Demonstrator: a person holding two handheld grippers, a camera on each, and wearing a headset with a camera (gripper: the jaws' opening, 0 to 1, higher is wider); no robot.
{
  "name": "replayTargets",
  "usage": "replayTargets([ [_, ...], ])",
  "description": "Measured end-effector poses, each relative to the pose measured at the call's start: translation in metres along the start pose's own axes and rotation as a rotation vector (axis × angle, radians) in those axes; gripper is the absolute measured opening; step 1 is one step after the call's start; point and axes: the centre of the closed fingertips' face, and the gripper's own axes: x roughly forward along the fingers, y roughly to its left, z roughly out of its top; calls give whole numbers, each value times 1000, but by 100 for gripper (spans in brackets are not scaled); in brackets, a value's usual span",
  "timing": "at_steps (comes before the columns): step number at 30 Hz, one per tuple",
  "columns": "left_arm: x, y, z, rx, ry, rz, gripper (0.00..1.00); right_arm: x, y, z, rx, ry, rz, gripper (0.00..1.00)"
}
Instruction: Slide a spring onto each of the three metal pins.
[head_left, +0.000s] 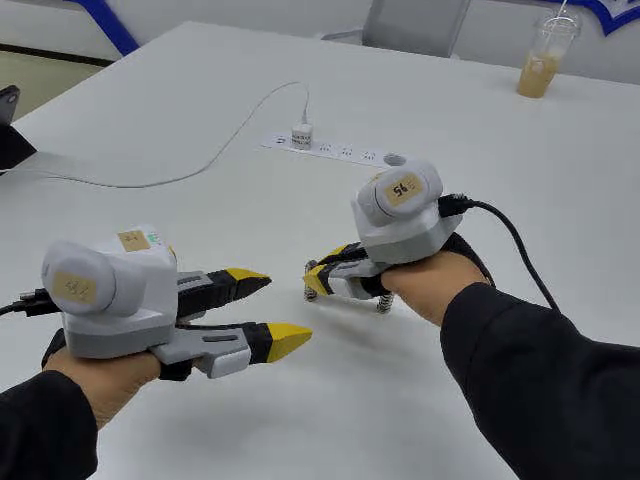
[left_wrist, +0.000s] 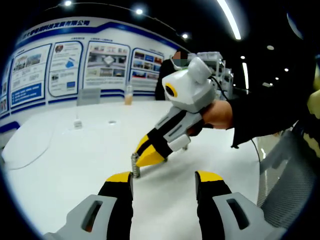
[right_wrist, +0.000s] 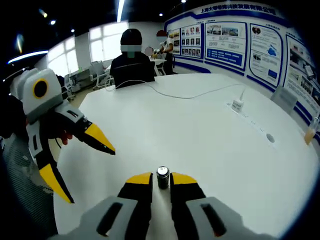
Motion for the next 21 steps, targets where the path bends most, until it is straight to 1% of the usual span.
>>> replayTargets([
  [4, 0, 0, 0, 0, 1, 0, 52, -8, 2, 3, -19, -12, -9, 17],
  [10, 0, -1, 0, 1, 4, -1, 53, -24, 3, 6, -23, -41, -21, 18],
  [21, 1, -2, 1, 1, 7, -2, 55, -52, 12, 4, -34, -81, -31, 20],
])
